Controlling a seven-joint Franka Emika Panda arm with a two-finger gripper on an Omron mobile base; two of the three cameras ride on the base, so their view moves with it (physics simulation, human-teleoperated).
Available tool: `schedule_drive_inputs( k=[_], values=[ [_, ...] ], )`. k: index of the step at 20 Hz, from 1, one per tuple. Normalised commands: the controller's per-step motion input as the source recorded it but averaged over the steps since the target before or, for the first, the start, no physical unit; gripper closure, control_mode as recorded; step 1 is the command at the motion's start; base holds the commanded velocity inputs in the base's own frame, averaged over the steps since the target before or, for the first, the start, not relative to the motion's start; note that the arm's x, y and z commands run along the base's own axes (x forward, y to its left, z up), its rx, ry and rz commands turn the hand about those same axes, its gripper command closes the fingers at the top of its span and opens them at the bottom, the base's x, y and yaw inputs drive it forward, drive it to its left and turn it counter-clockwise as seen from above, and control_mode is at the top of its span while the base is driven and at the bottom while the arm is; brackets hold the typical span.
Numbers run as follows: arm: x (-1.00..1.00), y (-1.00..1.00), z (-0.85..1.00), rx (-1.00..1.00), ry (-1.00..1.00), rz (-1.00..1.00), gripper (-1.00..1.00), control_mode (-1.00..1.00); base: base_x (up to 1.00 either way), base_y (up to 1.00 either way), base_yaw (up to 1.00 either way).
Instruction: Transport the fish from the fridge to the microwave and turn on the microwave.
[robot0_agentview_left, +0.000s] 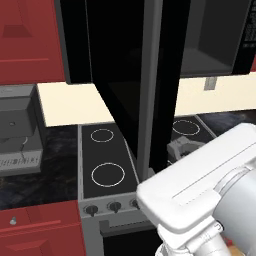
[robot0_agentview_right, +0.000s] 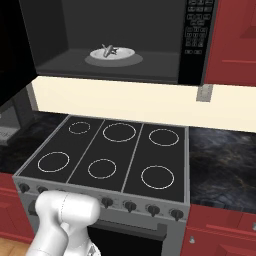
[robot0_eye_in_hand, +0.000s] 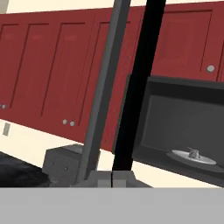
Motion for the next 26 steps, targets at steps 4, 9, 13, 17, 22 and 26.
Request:
schedule_drive_inputs(
  k=[4, 9, 13, 17, 22, 26],
  values=[
    [0.0, 0.24, -0.14, -0.04, 0.0, -0.06, 1.0, -1.0, 0.0, 0.0, 0.0],
    [0.01, 0.32, -0.15, -0.05, 0.0, -0.08, 1.0, -1.0, 0.0, 0.0, 0.0],
    [0.12, 0.44, -0.22, -0.07, 0.0, -0.12, 1.0, -1.0, 0.0, 0.0, 0.0],
    [0.13, 0.45, -0.24, -0.06, -0.02, -0.12, 1.0, -1.0, 0.0, 0.0, 0.0],
    [0.29, 0.43, -0.19, -0.06, -0.04, -0.16, 1.0, -1.0, 0.0, 0.0, 0.0],
    [0.36, 0.46, -0.28, -0.08, -0.07, -0.16, 1.0, -1.0, 0.0, 0.0, 0.0]
  ],
)
